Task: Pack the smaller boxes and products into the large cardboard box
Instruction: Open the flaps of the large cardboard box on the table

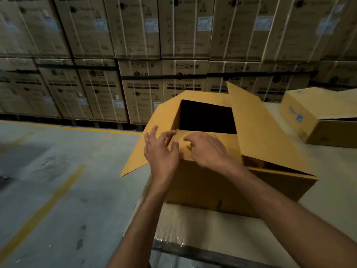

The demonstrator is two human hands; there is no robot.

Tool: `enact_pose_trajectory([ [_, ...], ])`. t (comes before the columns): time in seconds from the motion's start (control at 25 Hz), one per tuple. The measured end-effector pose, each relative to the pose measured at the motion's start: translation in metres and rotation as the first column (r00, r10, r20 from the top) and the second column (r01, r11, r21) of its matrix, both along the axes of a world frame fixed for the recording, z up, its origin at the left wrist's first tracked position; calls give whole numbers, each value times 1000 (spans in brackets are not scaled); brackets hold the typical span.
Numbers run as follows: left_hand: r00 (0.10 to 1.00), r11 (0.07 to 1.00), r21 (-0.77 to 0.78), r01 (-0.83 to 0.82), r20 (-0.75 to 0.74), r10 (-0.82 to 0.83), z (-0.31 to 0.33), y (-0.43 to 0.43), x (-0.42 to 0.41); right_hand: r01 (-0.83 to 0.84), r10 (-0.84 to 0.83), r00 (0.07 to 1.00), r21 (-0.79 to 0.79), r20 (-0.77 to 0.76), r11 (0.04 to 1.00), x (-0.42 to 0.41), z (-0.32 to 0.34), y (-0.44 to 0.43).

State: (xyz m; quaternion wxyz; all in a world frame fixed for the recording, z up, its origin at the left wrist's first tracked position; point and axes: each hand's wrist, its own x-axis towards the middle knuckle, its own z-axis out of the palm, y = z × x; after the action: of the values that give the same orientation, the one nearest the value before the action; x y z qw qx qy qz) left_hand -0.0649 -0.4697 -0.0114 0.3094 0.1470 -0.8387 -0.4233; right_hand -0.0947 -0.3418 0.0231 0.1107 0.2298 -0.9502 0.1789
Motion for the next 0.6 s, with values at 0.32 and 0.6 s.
enact_pose_trajectory([
  [0.32, 846, 833, 165, 529, -30, -532, 27, 142, -42, 308, -239, 931, 246, -274, 919, -1, 38, 114],
  [0.6, 580, 501, 340, 796, -191, -792, 58, 244, -49, 461, -444, 812, -49, -379, 886, 9, 93, 206],
])
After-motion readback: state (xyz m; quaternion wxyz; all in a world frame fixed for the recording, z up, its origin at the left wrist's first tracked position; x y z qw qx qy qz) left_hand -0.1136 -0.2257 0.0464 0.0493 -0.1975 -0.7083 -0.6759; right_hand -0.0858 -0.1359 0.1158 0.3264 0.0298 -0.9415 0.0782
